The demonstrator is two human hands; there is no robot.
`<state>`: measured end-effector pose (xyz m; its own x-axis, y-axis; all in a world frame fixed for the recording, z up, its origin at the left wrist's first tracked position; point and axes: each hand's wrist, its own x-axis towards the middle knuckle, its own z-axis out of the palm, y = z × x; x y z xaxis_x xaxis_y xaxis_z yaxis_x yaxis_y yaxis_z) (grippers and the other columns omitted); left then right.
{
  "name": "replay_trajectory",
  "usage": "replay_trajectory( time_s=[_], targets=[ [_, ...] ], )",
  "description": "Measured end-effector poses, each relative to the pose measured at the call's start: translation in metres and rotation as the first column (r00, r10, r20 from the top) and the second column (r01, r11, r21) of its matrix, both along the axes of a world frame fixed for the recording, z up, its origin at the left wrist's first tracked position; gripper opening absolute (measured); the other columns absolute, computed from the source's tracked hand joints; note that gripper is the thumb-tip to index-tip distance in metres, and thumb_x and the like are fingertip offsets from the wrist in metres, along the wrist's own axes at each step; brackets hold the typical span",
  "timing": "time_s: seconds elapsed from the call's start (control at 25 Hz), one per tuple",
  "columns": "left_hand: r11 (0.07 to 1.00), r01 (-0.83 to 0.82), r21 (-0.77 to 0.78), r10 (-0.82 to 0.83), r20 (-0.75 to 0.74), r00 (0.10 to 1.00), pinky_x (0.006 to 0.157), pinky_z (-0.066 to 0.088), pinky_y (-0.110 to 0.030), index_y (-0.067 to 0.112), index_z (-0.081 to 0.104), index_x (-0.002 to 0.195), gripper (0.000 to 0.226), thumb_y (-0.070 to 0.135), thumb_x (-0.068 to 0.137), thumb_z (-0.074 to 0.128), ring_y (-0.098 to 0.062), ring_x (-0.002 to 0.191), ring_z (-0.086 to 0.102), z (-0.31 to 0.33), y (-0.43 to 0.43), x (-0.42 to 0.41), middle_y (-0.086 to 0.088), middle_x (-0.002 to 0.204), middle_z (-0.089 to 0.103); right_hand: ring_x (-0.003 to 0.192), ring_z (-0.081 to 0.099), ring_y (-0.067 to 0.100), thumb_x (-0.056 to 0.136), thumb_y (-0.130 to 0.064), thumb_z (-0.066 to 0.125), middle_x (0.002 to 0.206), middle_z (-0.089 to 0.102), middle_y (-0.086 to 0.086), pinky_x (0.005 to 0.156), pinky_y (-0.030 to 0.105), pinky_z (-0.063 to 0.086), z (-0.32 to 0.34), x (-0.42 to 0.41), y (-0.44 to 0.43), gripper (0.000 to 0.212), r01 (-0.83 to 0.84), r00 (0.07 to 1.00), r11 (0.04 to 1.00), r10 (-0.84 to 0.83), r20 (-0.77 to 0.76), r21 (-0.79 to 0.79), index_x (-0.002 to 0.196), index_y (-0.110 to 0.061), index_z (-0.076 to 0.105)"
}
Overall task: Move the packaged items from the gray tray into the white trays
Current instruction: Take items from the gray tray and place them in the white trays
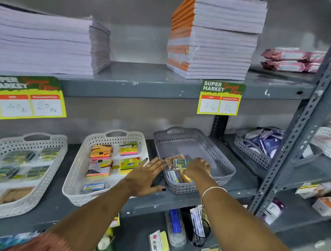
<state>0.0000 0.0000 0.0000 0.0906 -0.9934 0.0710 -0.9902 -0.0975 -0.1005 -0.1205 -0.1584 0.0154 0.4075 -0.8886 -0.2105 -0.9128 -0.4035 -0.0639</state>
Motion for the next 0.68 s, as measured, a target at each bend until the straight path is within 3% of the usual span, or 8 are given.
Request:
replay_trajectory(
  time_s=[0.12,0.28,0.4,0.56,0.68],
  targets=[
    [0.998,0.048,0.041,-0.047,-0.03,0.998,0.111,-0.005,-0.036,0.017,0.004,0.146,0.093,0.075,0.074,0.014,-0.017,0.142,-0.002,-0.011,-0.014,-0.002,-0.004,0.156,0.003,0.143,0.025,0.037,0.089,-0.045,0.055,0.156,0.019,0.023,0.117,0.045,0.029,-0.013,0.002,-0.017,0.084,0.009,0.989,0.994,0.007,-0.146,0.111,0.151,-0.003,0.019],
    [0.999,0.053,0.013,-0.052,-0.066,0.996,0.115,0.002,-0.038,0.015,0.007,0.146,0.099,0.077,0.069,0.008,-0.019,0.142,0.003,-0.018,-0.022,0.002,-0.008,0.156,0.008,0.132,0.042,0.032,0.074,-0.045,0.069,0.147,0.039,0.018,0.103,0.038,0.044,-0.017,0.009,-0.032,0.086,-0.034,0.985,0.992,0.054,-0.163,0.125,0.144,-0.005,0.037],
    [0.999,0.046,0.01,-0.045,-0.078,0.996,0.116,0.004,-0.04,0.015,0.01,0.146,0.104,0.083,0.068,0.01,-0.02,0.142,0.005,-0.021,-0.021,0.002,-0.008,0.156,0.009,0.127,0.048,0.031,0.072,-0.048,0.068,0.141,0.046,0.016,0.102,0.037,0.047,-0.017,0.012,-0.033,0.083,-0.044,0.983,0.992,0.065,-0.173,0.119,0.14,-0.008,0.043],
    [0.999,0.04,0.015,-0.038,-0.097,0.995,0.115,0.003,-0.039,0.016,0.007,0.146,0.098,0.077,0.07,0.016,-0.02,0.142,0.003,-0.024,-0.023,0.003,-0.007,0.156,0.007,0.122,0.053,0.031,0.074,-0.049,0.064,0.136,0.052,0.015,0.101,0.038,0.049,-0.016,0.012,-0.026,0.074,-0.071,0.976,0.992,0.09,-0.2,0.103,0.134,-0.008,0.05],
    [0.999,0.03,0.036,-0.027,-0.087,0.996,0.115,0.003,-0.039,0.017,0.004,0.147,0.089,0.069,0.082,0.035,-0.019,0.142,0.001,-0.025,-0.024,0.003,-0.006,0.157,0.004,0.123,0.05,0.034,0.072,-0.059,0.06,0.136,0.05,0.019,0.101,0.038,0.047,-0.014,0.015,-0.02,0.082,-0.051,0.975,0.997,0.061,-0.214,0.055,0.134,-0.006,0.05]
  ],
)
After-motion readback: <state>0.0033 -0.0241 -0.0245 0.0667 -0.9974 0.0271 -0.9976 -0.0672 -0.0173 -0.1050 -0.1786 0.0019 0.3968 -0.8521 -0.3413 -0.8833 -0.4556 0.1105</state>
